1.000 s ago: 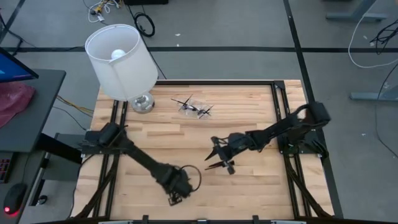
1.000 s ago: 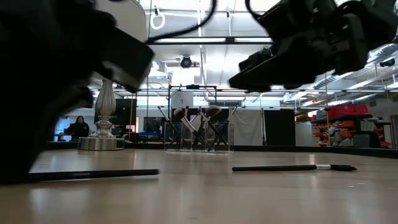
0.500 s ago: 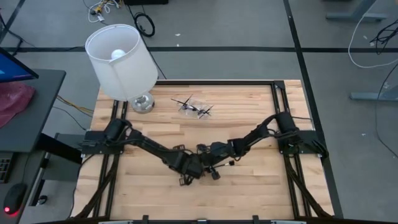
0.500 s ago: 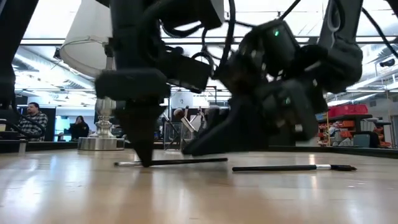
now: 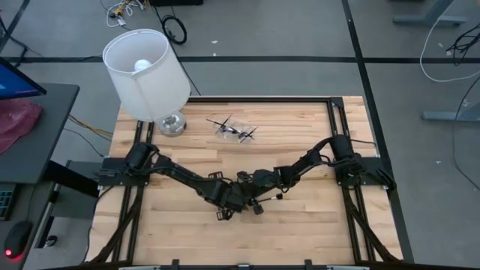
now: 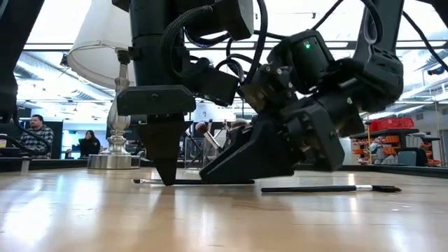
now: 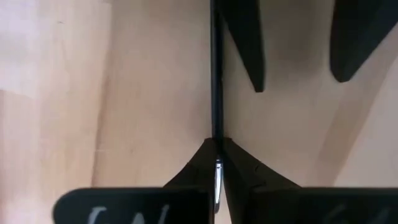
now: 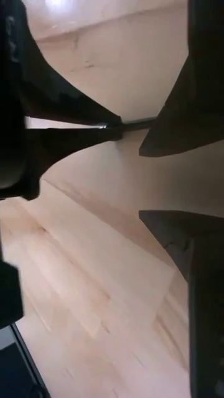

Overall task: Put items in baskets/containers
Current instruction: Put the black eyeshadow brush into the transparent organizer, then put the black eyebrow brush into the transparent organizer

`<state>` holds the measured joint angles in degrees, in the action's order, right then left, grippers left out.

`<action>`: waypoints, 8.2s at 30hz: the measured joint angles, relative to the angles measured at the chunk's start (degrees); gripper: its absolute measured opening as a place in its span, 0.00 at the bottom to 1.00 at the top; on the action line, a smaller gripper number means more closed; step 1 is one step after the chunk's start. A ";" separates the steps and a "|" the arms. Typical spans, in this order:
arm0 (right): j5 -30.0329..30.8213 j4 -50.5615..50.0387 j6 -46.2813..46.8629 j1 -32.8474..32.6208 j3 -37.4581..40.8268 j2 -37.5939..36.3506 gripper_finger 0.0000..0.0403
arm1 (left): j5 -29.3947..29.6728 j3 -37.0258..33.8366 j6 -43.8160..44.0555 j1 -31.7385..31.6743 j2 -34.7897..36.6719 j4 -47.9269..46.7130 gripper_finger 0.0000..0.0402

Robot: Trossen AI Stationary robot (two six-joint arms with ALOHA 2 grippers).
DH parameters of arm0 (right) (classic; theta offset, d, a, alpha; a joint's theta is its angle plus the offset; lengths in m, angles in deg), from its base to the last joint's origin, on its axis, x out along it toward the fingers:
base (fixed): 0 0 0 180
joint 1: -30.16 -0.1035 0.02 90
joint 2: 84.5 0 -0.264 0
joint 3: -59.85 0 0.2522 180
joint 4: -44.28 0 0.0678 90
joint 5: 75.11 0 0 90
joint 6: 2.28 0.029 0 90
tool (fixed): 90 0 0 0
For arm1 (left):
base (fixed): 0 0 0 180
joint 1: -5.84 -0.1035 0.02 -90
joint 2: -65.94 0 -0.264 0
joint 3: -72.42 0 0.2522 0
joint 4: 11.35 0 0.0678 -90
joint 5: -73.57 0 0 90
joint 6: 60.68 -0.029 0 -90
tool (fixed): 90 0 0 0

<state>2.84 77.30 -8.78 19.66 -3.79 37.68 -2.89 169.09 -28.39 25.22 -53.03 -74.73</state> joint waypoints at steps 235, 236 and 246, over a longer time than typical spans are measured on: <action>14.23 -16.25 -2.65 16.05 31.94 -53.25 0.48 | 12.84 -27.31 -19.97 -23.31 21.90 71.72 0.33; 10.15 -16.85 -1.61 15.87 31.94 -53.25 0.48 | 12.41 -26.90 -20.99 -22.43 22.17 72.53 0.33; 5.37 -16.98 6.35 0.90 34.62 -48.95 0.48 | 11.99 -22.27 -25.42 -11.43 24.21 71.44 0.31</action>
<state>8.21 60.32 -2.43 20.56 30.83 -11.27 9.10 146.82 -53.81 13.79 -28.83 -3.29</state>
